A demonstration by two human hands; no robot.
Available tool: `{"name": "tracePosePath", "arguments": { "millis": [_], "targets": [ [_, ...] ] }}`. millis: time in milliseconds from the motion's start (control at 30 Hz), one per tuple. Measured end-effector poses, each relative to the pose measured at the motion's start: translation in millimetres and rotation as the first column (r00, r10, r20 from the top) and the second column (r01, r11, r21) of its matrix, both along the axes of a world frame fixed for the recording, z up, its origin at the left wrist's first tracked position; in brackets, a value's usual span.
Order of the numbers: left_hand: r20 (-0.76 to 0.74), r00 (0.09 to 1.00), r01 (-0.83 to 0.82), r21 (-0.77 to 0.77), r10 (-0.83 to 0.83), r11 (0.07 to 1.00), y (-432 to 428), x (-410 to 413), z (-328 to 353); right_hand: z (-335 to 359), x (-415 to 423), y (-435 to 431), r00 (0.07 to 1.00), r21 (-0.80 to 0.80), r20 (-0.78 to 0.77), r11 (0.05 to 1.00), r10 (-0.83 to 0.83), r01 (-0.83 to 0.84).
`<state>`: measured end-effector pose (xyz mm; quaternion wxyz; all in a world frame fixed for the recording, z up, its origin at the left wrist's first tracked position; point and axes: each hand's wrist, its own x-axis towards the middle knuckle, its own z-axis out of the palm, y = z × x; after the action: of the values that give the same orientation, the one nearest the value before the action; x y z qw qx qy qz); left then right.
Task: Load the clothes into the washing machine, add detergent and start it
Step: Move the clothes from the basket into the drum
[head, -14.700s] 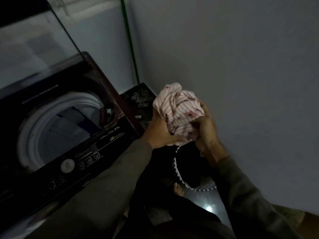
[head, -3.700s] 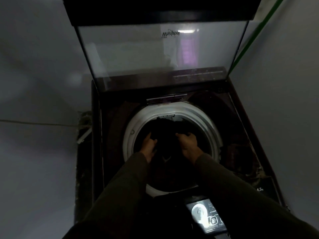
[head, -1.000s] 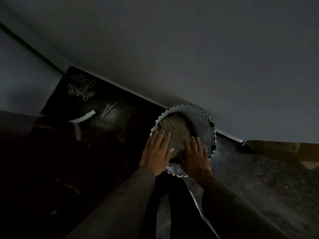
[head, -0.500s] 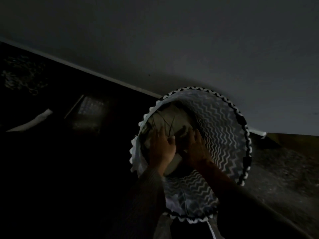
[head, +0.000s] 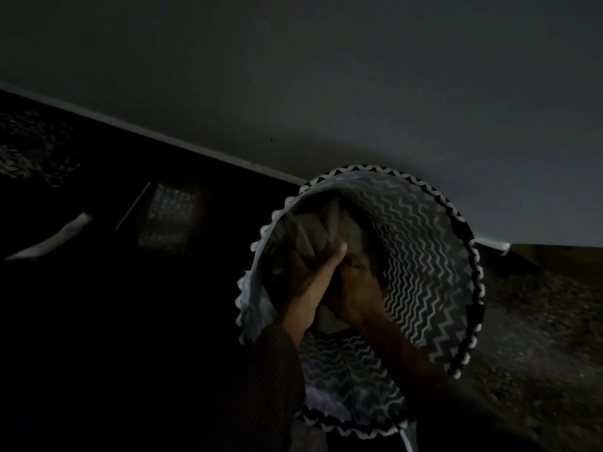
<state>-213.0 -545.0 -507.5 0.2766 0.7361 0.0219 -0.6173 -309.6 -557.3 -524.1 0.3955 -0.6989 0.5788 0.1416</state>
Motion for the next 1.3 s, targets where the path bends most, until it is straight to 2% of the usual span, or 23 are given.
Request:
{"name": "tracePosePath", "arguments": {
  "millis": [67,133,267,433,500,567,667,733,800,933,1000,1067,1100,1167,1200,1233,1300],
  "targets": [
    [-0.006,0.995,-0.095,-0.009,0.095,0.995,1,0,12,18,3,14,0.996,-0.008,0.078,0.999,-0.043,0.044],
    [0.055,0.984,-0.168,-0.019,0.169,0.986,2,0,22,39,4,23,0.985,-0.032,0.168,0.999,-0.036,0.041],
    [0.163,0.963,-0.207,-0.070,0.216,0.976,3,1,48,77,4,32,0.959,-0.124,0.280,0.990,-0.033,0.070],
    [0.184,0.957,-0.191,-0.173,0.223,0.966,7,4,88,116,-3,35,0.895,-0.159,0.443,0.987,0.055,0.018],
    [0.221,0.956,-0.151,-0.196,0.194,0.969,9,9,104,134,-10,34,0.874,-0.102,0.485,0.993,0.004,0.052],
    [0.261,0.957,-0.066,-0.233,0.127,0.970,10,14,118,145,-21,35,0.857,-0.106,0.507,0.980,-0.092,0.168],
    [0.245,0.967,0.016,-0.315,0.065,0.949,15,23,147,152,-36,39,0.871,-0.233,0.451,0.917,-0.192,0.323],
    [0.224,0.974,0.051,-0.352,0.031,0.935,20,28,169,155,-42,37,0.892,-0.227,0.368,0.905,-0.262,0.359],
    [0.178,0.984,0.070,-0.397,0.002,0.915,27,33,192,161,-45,30,0.899,-0.235,0.342,0.902,-0.273,0.363],
    [0.019,0.997,0.069,-0.519,-0.069,0.852,41,48,243,183,-38,12,0.879,-0.258,0.398,0.888,-0.261,0.380],
    [-0.058,0.995,0.037,-0.582,-0.087,0.812,46,56,265,185,-36,4,0.900,-0.276,0.344,0.887,-0.268,0.369],
    [-0.079,0.993,0.022,-0.612,-0.089,0.791,49,64,276,198,-29,-6,0.896,-0.210,0.342,0.906,-0.284,0.368],
    [-0.079,0.994,0.008,-0.621,-0.072,0.784,50,66,280,207,-25,-10,0.877,-0.140,0.357,0.910,-0.320,0.389],
    [-0.055,0.998,-0.041,-0.633,0.008,0.773,52,70,284,229,-14,-15,0.916,-0.154,0.290,0.931,-0.278,0.331],
    [-0.039,0.997,-0.075,-0.636,0.065,0.768,54,71,288,233,-13,-16,0.894,-0.121,0.324,0.924,-0.310,0.364],
    [-0.011,0.993,-0.102,-0.628,0.121,0.772,55,71,289,239,-11,-16,0.852,-0.117,0.358,0.887,-0.382,0.447],
    [0.101,0.970,-0.113,-0.621,0.222,0.776,60,72,286,256,-6,-14,0.816,-0.198,0.392,0.827,-0.424,0.525]
  ]
}}
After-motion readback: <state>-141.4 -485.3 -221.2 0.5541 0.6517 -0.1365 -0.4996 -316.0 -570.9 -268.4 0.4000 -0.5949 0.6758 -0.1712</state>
